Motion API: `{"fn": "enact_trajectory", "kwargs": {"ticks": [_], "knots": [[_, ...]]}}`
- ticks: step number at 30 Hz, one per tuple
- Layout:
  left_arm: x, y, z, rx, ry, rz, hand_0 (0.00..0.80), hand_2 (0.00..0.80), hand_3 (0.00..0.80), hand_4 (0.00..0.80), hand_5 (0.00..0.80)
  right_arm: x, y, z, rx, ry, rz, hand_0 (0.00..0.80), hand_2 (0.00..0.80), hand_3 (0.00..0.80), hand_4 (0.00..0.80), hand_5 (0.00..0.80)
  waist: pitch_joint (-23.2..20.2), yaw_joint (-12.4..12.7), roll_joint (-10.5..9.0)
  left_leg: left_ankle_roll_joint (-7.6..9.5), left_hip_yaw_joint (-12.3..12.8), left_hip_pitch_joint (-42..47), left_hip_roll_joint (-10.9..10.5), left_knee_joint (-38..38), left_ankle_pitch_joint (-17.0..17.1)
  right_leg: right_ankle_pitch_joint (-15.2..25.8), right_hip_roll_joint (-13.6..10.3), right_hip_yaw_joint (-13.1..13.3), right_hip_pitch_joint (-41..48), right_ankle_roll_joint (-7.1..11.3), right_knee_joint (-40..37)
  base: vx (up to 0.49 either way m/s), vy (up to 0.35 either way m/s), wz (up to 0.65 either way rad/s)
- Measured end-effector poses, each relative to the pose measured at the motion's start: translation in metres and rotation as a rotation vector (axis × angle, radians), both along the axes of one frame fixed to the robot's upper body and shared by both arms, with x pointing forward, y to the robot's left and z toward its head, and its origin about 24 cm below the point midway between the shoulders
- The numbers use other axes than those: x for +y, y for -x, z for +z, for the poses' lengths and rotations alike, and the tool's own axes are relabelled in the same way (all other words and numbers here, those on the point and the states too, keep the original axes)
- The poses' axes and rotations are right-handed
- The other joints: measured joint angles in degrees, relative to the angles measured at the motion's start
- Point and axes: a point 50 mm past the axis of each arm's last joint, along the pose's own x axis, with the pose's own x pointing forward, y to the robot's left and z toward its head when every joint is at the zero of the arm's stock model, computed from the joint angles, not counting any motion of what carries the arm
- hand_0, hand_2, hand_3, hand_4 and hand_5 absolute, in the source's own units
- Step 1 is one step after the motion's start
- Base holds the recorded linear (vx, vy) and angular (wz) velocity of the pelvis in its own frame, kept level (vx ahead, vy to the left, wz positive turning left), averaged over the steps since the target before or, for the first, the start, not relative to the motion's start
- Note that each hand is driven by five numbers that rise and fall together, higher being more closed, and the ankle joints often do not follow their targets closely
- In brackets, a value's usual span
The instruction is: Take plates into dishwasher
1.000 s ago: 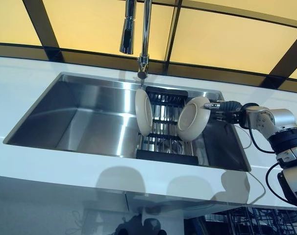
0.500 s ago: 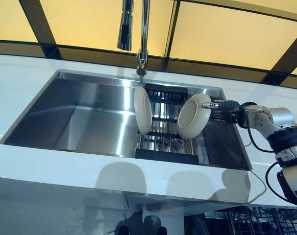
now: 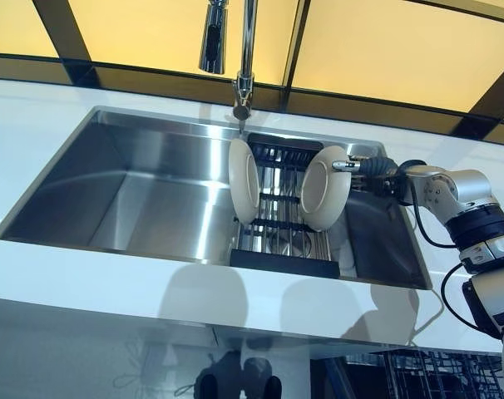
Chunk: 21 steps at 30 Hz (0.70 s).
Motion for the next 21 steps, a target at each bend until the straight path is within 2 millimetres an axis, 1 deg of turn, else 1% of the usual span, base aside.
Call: {"fn": "enact_trajectory", "kwargs": {"ticks": [2,3,4,5,6,9,13,17,21], "knots": [[0.000,0.000,0.000,-0.002,0.000,-0.001,0.000,0.000,0.000,0.000,0.000,0.005,0.000,-0.001,0.006,-0.005,0.028,0.000,0.000,0.000,0.000,0.000,0.02,0.00,-0.04,0.01,-0.01,0.01,-0.02,0.00,0.13,0.00,-0.01,-0.04,0.00,0.00,0.00,0.000,0.000,0.00],[0.000,0.000,0.000,-0.002,0.000,-0.001,0.000,0.000,0.000,0.000,0.000,0.007,0.000,-0.001,0.010,-0.009,0.050,0.132,0.132,0.132,0.132,0.132,0.02,0.01,-0.05,0.02,-0.02,0.01,-0.04,0.00,0.16,0.00,-0.02,-0.06,0.01,0.00,0.00,0.000,0.000,0.00],[0.000,0.000,0.000,-0.002,0.000,-0.001,0.000,0.000,0.000,0.000,0.000,0.009,0.000,-0.001,0.013,-0.012,0.067,0.420,0.420,0.420,0.420,0.420,0.02,0.01,-0.08,0.02,-0.02,0.04,-0.04,0.00,0.17,0.00,-0.02,-0.07,0.04,0.00,0.00,0.000,0.000,0.00],[0.000,-0.001,0.000,-0.002,0.000,-0.001,0.000,0.000,0.000,0.000,0.000,0.011,0.000,0.001,0.010,-0.006,0.087,0.540,0.540,0.540,0.540,0.540,0.02,0.00,-0.10,0.02,-0.01,0.08,-0.05,0.00,0.17,0.00,-0.02,-0.07,0.09,0.00,0.00,0.000,0.000,0.00],[0.000,-0.001,0.000,-0.002,0.000,-0.001,0.000,0.000,0.000,0.000,0.000,0.012,0.000,0.002,0.006,0.014,0.099,0.800,0.800,0.800,0.800,0.800,0.02,0.00,-0.12,0.03,-0.01,0.12,-0.05,0.00,0.18,0.01,-0.02,-0.07,0.13,0.00,0.00,0.000,0.000,0.00],[0.000,-0.003,0.000,-0.009,0.001,-0.004,0.000,0.000,0.000,0.000,0.000,0.011,-0.001,0.006,-0.001,0.094,0.127,0.800,0.800,0.800,0.800,0.800,0.04,0.11,-0.26,0.02,-0.04,0.18,-0.05,0.00,0.22,0.01,-0.02,-0.05,0.21,0.00,0.00,0.000,0.000,0.00],[-0.001,-0.005,0.001,-0.014,0.001,-0.005,0.000,0.000,0.000,0.000,0.000,0.012,-0.004,0.012,0.008,0.249,0.170,0.800,0.800,0.800,0.800,0.800,0.22,0.17,-0.75,0.02,-0.05,0.70,-0.03,0.00,0.23,0.01,-0.01,-0.06,0.72,-0.01,0.00,0.000,0.000,0.00],[0.000,-0.006,0.001,-0.015,-0.002,-0.006,0.000,0.000,0.000,0.000,0.000,0.006,-0.005,0.012,0.032,0.284,0.157,0.800,0.800,0.800,0.800,0.800,0.17,0.25,-1.23,0.02,-0.05,0.90,-0.05,0.00,0.23,0.01,-0.03,-0.05,0.94,0.00,0.00,0.000,0.000,0.00],[0.000,-0.007,0.001,-0.019,-0.004,-0.007,0.000,0.000,0.000,0.000,0.000,-0.001,-0.006,0.007,0.054,0.289,0.116,0.800,0.800,0.800,0.800,0.800,0.16,1.47,-1.26,0.02,-0.03,0.91,-0.03,0.01,0.23,0.01,-0.01,-0.04,0.94,-0.01,0.01,0.000,0.000,0.00]]}}
